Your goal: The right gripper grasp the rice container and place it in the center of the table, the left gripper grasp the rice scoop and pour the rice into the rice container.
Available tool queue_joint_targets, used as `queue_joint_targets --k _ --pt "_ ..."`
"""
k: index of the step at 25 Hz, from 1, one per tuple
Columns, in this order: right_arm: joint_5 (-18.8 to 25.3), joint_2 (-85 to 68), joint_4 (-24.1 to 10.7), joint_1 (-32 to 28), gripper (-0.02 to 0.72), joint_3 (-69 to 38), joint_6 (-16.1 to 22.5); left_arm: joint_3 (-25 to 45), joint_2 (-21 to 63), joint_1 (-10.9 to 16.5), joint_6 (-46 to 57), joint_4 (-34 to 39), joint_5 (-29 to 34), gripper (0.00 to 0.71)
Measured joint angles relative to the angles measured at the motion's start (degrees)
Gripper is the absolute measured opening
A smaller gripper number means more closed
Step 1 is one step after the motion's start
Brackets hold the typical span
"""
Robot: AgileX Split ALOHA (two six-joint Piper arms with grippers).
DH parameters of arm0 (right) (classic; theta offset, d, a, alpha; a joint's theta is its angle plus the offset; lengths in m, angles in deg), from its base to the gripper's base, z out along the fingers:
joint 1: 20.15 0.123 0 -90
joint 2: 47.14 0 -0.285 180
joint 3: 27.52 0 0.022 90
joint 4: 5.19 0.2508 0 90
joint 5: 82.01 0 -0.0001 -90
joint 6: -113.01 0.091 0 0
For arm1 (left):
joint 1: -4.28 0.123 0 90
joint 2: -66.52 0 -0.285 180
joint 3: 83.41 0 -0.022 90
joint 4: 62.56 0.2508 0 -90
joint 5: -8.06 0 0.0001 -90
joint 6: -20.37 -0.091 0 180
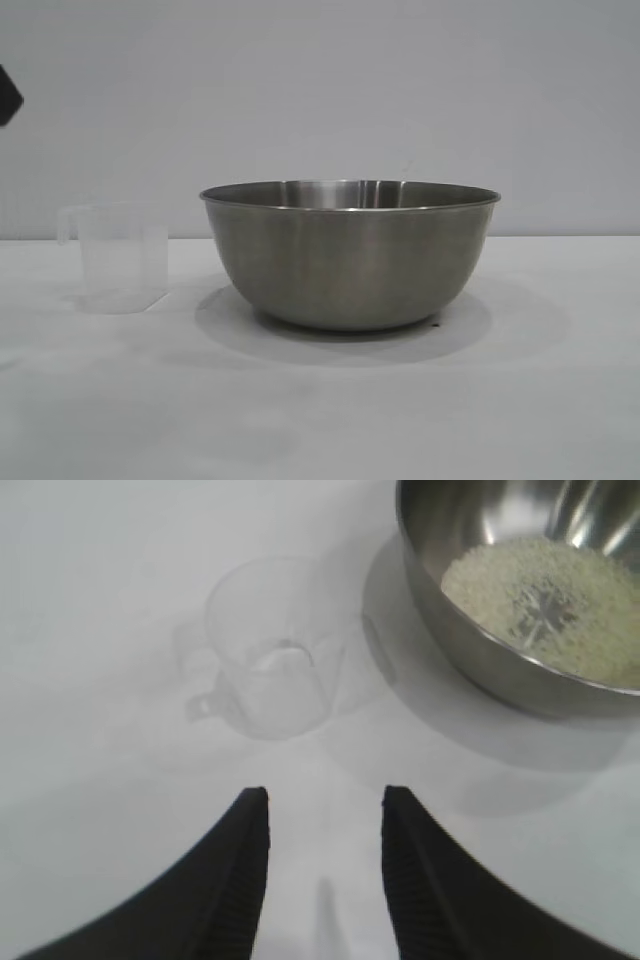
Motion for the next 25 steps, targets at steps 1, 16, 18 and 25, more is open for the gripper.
queue_joint_targets --k 1,16,18,25 --pt "0.0 0.0 0.0 0.0 0.235 0.0 0.0 -1.1 1.7 0.0 0.0 0.0 2.8 0.511" --pt "0.0 0.0 0.0 0.0 0.235 0.0 0.0 -2.2 29.4 0.0 -1.5 0.1 37.4 0.523" --pt "0.0 0.0 0.0 0.0 0.235 0.0 0.0 -0.5 32.6 0.0 -1.6 0.2 38.6 0.523" --pt "0.0 0.0 0.0 0.0 0.235 0.0 0.0 7.3 43.7 0.0 -1.8 2.5 39.2 0.523"
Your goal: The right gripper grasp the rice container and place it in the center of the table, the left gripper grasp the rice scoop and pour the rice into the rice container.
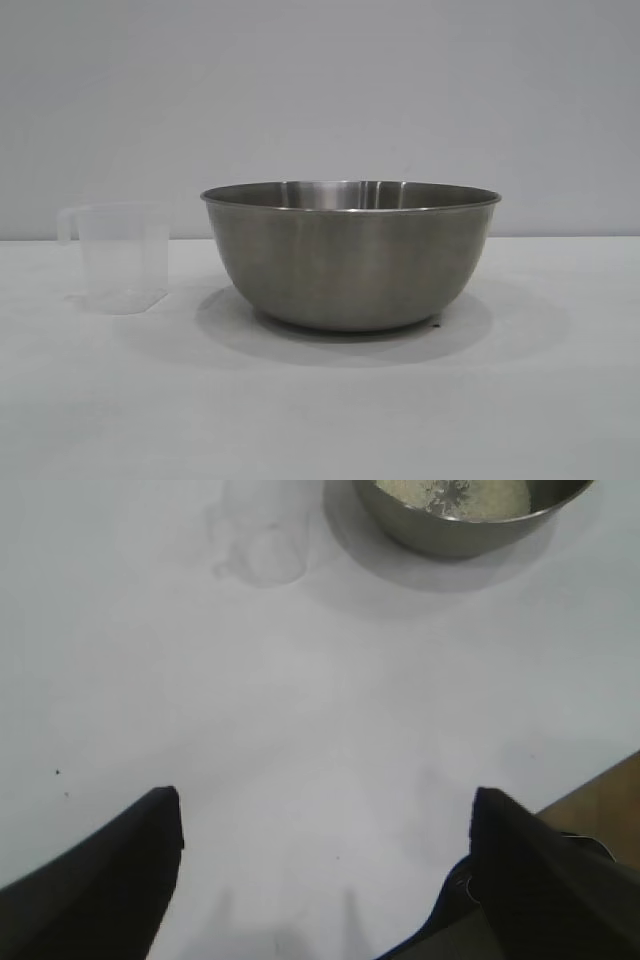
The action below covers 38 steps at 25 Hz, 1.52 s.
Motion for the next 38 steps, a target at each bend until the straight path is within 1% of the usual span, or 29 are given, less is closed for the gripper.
queue_joint_targets --k 5,23,24,25,26,29,31,34,35,36,38 --pt "0.0 0.0 0.0 0.0 0.235 0.0 0.0 0.9 2.9 0.0 0.0 0.4 0.1 0.523" --pt "0.0 0.0 0.0 0.0 0.235 0.0 0.0 1.2 3.3 0.0 0.1 0.2 0.1 0.523" --pt "0.0 0.0 0.0 0.0 0.235 0.0 0.0 1.2 3.7 0.4 0.1 0.1 0.1 0.523" --pt "0.0 0.0 0.0 0.0 0.235 0.0 0.0 1.2 4.2 1.4 0.1 0.1 0.1 0.523" --pt "0.0 0.0 0.0 0.0 0.235 0.0 0.0 1.2 4.5 3.3 0.0 0.1 0.1 0.523" --pt "0.0 0.0 0.0 0.0 0.235 0.0 0.0 1.2 4.9 10.8 0.0 0.1 0.1 0.523" --pt "0.0 0.0 0.0 0.0 0.235 0.0 0.0 1.2 5.0 16.8 0.0 0.1 0.1 0.523" --pt "0.0 0.0 0.0 0.0 0.235 0.0 0.0 1.2 5.2 23.4 0.0 0.1 0.1 0.523" --pt "0.0 0.0 0.0 0.0 0.235 0.0 0.0 1.2 5.5 24.8 0.0 0.1 0.1 0.523" --pt "0.0 0.0 0.0 0.0 0.235 0.0 0.0 1.2 6.3 25.4 0.0 0.1 0.2 0.523" --pt "0.0 0.0 0.0 0.0 0.235 0.0 0.0 1.2 8.6 25.8 0.0 0.1 0.2 0.523"
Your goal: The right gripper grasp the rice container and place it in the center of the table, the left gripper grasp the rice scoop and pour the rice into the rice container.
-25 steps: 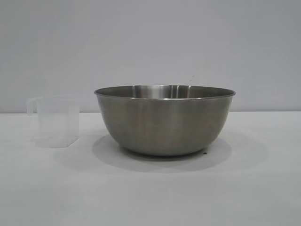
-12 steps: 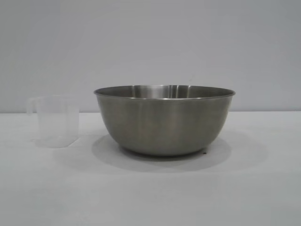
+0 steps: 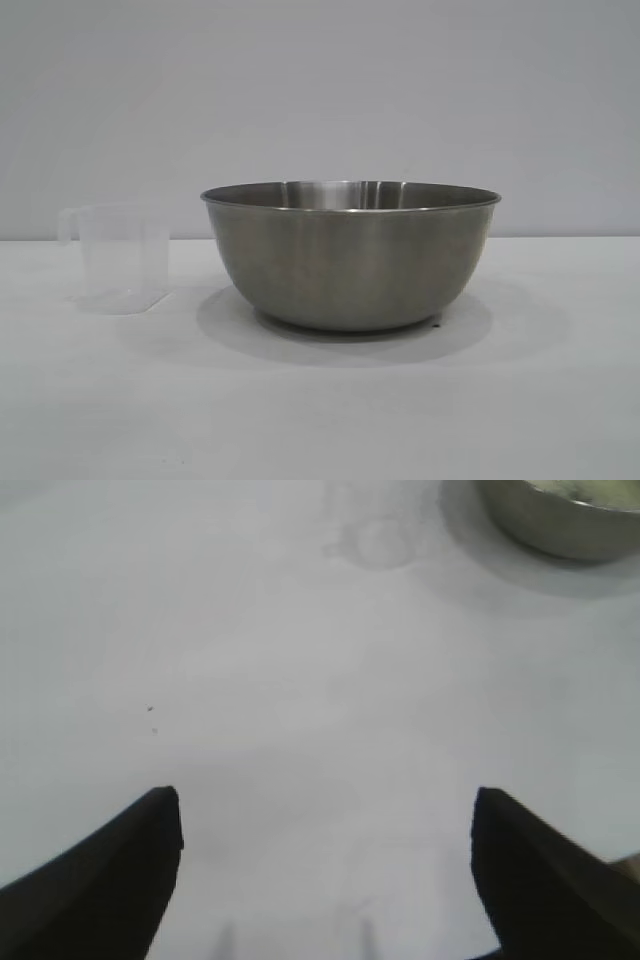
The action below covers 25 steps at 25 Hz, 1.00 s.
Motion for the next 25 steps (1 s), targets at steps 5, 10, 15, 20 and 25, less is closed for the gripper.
queue_joint_targets --k 5,10,15,20,25 --pt "0.0 0.0 0.0 0.0 0.235 0.0 0.0 0.0 2.7 0.0 0.0 0.0 0.1 0.523" --pt "0.0 0.0 0.0 0.0 0.235 0.0 0.0 0.0 2.8 0.0 0.0 0.0 0.1 0.523" --pt "0.0 0.0 0.0 0.0 0.235 0.0 0.0 0.0 2.8 0.0 0.0 0.0 0.1 0.523" --pt "0.0 0.0 0.0 0.0 0.235 0.0 0.0 0.0 2.8 0.0 0.0 0.0 0.1 0.523" --pt "0.0 0.0 0.0 0.0 0.235 0.0 0.0 0.0 2.8 0.0 0.0 0.0 0.1 0.523"
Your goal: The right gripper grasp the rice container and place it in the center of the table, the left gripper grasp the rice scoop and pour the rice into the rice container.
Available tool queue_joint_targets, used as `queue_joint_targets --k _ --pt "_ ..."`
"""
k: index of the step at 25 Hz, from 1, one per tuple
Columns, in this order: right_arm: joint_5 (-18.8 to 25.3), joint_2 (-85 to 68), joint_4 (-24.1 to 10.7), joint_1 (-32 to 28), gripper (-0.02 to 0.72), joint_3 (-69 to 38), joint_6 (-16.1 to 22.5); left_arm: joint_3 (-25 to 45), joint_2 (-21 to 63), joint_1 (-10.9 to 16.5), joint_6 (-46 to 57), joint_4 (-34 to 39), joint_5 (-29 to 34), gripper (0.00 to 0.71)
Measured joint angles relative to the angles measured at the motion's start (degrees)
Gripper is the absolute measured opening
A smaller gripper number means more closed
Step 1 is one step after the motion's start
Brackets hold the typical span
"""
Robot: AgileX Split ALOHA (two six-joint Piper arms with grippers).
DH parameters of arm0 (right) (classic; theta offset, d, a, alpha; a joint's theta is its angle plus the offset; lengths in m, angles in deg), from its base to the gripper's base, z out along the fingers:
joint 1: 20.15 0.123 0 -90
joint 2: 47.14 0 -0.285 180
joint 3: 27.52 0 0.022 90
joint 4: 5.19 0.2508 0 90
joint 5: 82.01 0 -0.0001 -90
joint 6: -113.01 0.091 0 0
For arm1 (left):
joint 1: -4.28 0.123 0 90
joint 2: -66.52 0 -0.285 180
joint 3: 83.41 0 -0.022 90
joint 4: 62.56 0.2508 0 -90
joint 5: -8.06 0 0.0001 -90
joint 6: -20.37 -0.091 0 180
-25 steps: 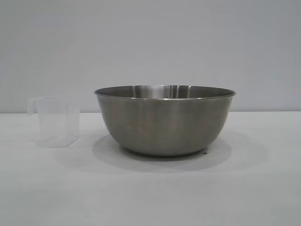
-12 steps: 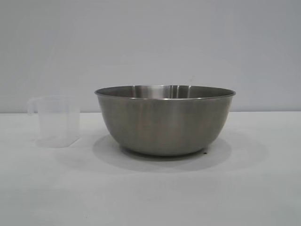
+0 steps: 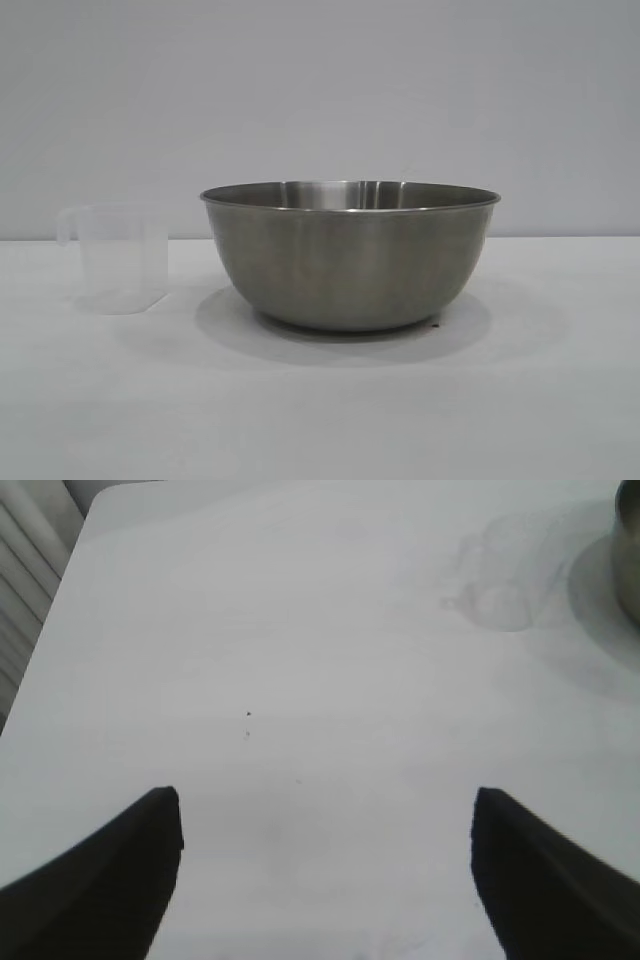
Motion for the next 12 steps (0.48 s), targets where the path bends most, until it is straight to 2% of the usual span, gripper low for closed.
queue_joint_targets --k 12 --pt "0.0 0.0 0.0 0.0 0.235 0.0 0.0 0.0 0.0 0.0 0.0 0.0 0.0 0.523"
